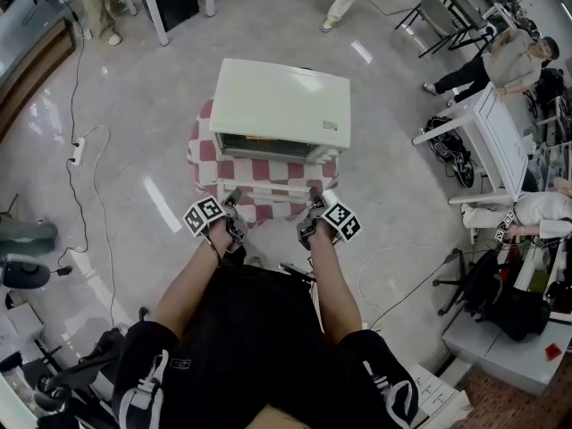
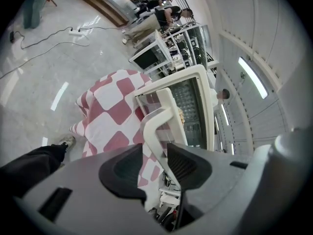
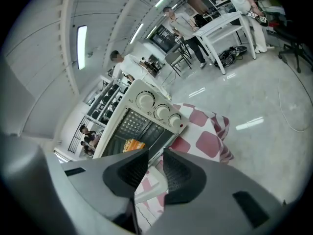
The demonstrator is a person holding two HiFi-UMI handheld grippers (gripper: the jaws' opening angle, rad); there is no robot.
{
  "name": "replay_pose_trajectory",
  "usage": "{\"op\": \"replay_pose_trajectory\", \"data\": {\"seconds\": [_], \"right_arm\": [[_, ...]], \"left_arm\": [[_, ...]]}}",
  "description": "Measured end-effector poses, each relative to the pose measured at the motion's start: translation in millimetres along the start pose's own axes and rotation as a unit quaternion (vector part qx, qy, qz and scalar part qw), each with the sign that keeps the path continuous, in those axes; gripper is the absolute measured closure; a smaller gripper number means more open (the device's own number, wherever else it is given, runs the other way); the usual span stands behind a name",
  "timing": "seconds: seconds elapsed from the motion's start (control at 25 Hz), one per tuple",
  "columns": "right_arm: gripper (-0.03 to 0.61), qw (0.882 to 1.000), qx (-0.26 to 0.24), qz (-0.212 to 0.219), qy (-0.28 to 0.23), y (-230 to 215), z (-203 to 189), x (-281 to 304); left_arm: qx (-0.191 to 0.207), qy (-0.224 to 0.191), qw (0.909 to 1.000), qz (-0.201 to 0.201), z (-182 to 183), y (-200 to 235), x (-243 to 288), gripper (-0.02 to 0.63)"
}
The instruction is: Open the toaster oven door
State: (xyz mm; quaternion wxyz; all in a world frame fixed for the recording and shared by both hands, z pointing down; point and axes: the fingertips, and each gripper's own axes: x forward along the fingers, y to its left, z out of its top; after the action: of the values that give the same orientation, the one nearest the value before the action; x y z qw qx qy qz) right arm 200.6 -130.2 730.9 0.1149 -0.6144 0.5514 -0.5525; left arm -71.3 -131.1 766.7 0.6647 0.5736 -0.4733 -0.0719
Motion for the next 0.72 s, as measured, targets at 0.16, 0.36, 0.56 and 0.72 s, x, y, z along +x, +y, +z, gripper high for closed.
{"op": "replay_pose_trajectory", "data": {"seconds": [0.16, 0.36, 0.56, 0.72], "right_arm": [[0.466, 1.0, -0.006, 0.0, -0.002, 0, 1, -1], [0.466, 1.0, -0.012, 0.006, -0.004, -3, 0, -3], [0.466, 1.0, -0.016, 0.005, 0.003, -7, -3, -4], [0.466, 1.0, -0.019, 0.004, 0.01, -8, -6, -4]], "left_arm": [[0.017, 0.009, 0.9995, -0.027, -6, 1, -29, 0.398], [0.018, -0.049, 0.9969, -0.059, 34, 7, -60, 0.366], [0.008, -0.066, 0.9939, -0.087, 73, -3, -45, 0.362], [0.02, -0.047, 0.9946, -0.091, 74, -15, -32, 0.364]]}}
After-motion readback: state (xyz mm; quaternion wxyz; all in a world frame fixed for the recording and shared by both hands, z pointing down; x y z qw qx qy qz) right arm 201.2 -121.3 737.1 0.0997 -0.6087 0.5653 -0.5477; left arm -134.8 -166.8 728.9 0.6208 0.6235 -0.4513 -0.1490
